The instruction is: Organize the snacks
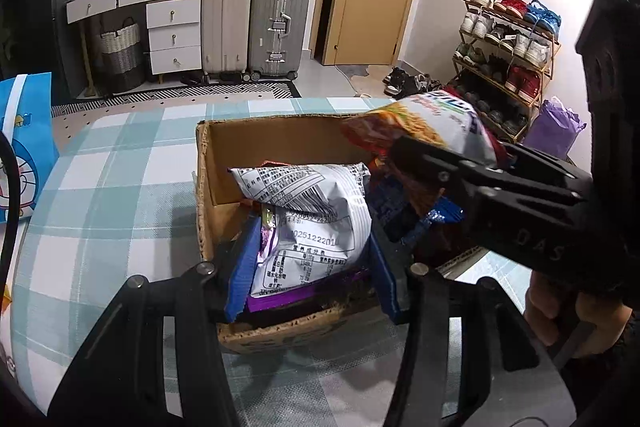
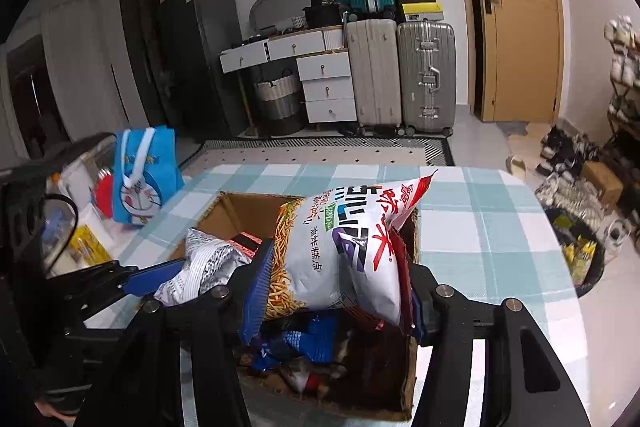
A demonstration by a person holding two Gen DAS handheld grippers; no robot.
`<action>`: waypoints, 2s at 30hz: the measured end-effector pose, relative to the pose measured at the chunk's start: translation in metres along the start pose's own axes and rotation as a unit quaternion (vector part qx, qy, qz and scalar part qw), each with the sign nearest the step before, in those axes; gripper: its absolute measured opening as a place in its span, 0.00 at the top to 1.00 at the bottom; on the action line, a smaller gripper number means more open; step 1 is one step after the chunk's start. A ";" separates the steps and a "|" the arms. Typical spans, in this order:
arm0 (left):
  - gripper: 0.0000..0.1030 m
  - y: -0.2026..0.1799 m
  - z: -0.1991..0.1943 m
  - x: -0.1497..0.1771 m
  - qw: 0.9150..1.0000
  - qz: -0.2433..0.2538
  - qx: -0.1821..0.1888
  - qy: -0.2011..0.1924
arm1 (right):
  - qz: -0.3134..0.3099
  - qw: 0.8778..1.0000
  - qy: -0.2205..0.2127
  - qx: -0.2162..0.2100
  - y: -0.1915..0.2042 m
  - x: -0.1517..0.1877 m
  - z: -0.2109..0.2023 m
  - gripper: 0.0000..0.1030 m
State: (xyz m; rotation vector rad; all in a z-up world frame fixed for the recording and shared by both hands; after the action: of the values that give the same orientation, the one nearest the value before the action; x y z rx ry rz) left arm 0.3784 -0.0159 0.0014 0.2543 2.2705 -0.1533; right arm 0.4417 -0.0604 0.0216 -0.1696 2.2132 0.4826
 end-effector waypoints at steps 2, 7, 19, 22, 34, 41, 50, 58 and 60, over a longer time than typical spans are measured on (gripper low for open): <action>0.53 0.000 0.004 0.002 1.000 0.001 0.004 0.001 | -0.004 1.000 0.004 -0.003 0.002 0.003 0.007 0.46; 0.53 0.001 0.009 0.005 1.000 0.011 0.003 -0.001 | -0.008 1.000 0.010 -0.004 0.006 0.003 0.020 0.46; 0.53 -0.001 0.010 0.011 1.000 0.019 0.004 -0.002 | -0.004 1.000 0.027 -0.008 0.001 0.003 0.030 0.44; 0.51 -0.001 0.010 0.011 1.000 0.016 0.012 0.005 | 0.008 0.999 0.027 -0.039 -0.001 0.004 0.023 0.36; 0.15 0.005 -0.024 0.006 1.000 0.001 0.001 -0.002 | -0.006 0.999 -0.008 -0.032 -0.013 0.010 -0.024 0.07; 0.01 0.008 -0.053 0.009 1.000 -0.009 -0.010 -0.020 | -0.004 0.999 -0.020 -0.031 -0.018 0.014 -0.050 0.01; 0.01 0.009 -0.081 0.029 0.999 -0.005 -0.030 -0.039 | -0.018 0.997 -0.050 -0.053 -0.002 0.033 -0.080 0.01; 0.01 0.007 -0.091 0.054 0.997 -0.007 -0.053 -0.060 | -0.013 0.996 -0.067 -0.064 -0.003 0.053 -0.094 0.01; 0.01 0.008 -0.090 0.059 0.997 -0.008 -0.054 -0.063 | -0.013 0.996 -0.067 -0.064 -0.005 0.059 -0.095 0.00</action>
State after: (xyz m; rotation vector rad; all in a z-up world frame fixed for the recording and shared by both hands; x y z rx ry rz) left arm 0.2764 0.0167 0.0152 0.1644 2.1486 -0.0540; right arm 0.3375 -0.1004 0.0287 -0.2268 2.0474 0.6034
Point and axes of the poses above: each gripper's, at about its wrist camera, not at the fingertips, and z roughly the way its jaws point, y to its left, x to its underside, the point moved 7 cm from there along z, roughly the way its jaws point, and after that the axes turned 9 degrees about z, right-handed, at the moved point
